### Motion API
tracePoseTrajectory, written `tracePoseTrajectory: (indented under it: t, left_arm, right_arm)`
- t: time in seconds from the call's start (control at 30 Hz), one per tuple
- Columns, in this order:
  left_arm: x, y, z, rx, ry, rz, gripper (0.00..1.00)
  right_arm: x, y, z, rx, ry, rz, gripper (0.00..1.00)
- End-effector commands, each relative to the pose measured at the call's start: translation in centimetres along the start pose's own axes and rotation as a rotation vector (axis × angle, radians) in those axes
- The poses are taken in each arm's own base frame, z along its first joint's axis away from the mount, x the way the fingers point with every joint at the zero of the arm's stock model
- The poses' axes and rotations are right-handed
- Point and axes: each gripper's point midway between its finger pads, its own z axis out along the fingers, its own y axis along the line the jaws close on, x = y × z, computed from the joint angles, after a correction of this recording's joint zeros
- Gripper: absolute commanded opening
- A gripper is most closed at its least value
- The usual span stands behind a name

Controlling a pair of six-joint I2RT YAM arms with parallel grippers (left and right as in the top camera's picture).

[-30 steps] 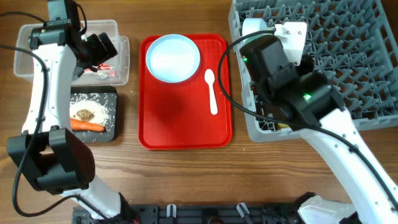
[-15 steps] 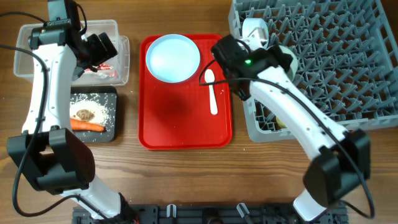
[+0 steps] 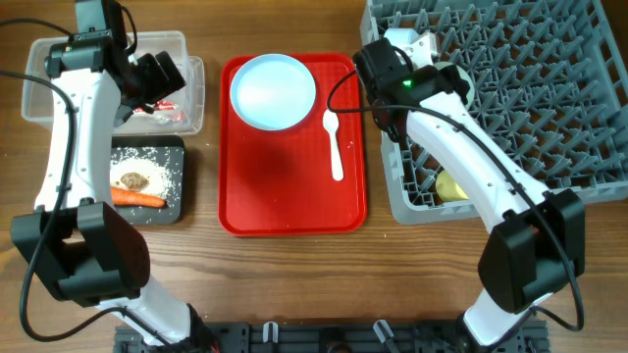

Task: Sort waste into correct bins and load items into the dishwasher rack
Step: 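Carry the green bowl into the dish rack and release it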

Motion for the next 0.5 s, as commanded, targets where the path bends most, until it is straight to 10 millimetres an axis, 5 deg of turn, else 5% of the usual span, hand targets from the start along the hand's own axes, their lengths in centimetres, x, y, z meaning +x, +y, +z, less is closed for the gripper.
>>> tracePoseTrajectory:
  t: [0.0, 0.47]
  left_arm:
    - [-0.7, 0.1, -1.3, 0.001, -0.040, 0.005, 1.00]
    - [-0.7, 0.1, -1.3, 0.001, -0.040, 0.005, 1.00]
  right_arm:
    - [-0.9, 0.3, 0.3, 0.025, -0.024, 0.094, 0.04]
    - [-1.3, -0.7, 2.5, 0.056, -0.009, 0.180, 0.04]
